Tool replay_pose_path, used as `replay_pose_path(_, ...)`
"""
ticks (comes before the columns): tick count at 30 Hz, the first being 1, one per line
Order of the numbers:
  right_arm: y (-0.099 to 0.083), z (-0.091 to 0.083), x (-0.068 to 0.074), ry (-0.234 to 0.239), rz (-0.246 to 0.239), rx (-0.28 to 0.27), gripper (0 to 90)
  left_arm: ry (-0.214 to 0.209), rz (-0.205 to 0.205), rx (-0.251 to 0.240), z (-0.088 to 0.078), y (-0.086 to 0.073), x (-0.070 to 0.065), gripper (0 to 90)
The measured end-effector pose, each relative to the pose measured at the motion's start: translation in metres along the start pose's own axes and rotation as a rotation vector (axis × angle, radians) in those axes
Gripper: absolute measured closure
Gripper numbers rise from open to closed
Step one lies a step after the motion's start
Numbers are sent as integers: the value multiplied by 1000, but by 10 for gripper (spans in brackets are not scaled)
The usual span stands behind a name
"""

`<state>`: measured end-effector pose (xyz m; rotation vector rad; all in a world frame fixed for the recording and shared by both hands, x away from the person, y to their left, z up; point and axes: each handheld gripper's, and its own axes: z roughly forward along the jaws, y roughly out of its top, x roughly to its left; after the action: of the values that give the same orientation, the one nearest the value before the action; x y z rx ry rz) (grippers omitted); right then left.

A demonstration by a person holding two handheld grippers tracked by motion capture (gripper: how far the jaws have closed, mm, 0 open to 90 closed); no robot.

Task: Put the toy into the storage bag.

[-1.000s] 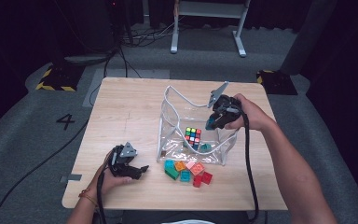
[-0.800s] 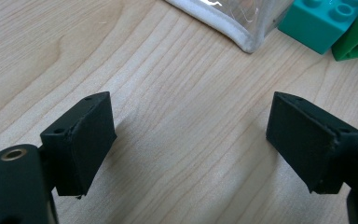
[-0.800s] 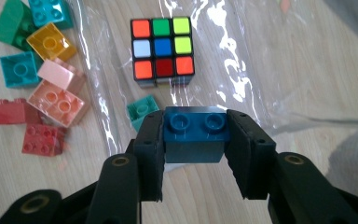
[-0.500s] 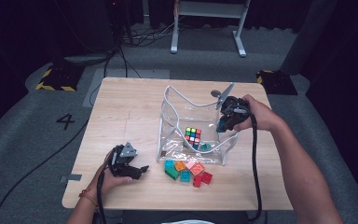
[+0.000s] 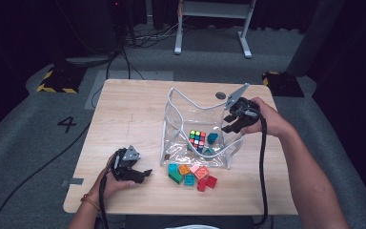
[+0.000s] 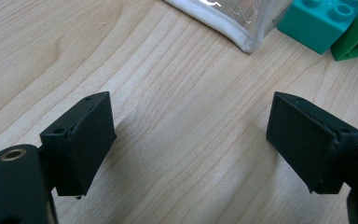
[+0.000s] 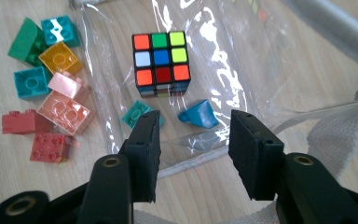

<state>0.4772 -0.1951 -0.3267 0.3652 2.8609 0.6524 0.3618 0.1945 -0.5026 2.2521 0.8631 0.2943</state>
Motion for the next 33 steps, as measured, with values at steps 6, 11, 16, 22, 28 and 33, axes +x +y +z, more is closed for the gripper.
replay_pose_path(6,-6,-14,6,-22,14,-97,492,0,0,0,0,0,0,154)
replay_pose_path(11,-16,-30,8,-65,30,-230,407,0,0,0,0,0,0,154)
replay_pose_path(16,-30,-50,14,-145,78,-364,320,0,0,0,0,0,0,154)
replay_pose_path(22,-48,-67,20,-202,111,-459,279,0,1,0,0,0,0,154)
replay_pose_path(28,-64,-77,28,-250,137,-504,279,0,2,1,0,0,0,154)
replay_pose_path(33,-81,-83,36,-272,140,-528,279,0,2,1,0,0,0,154)
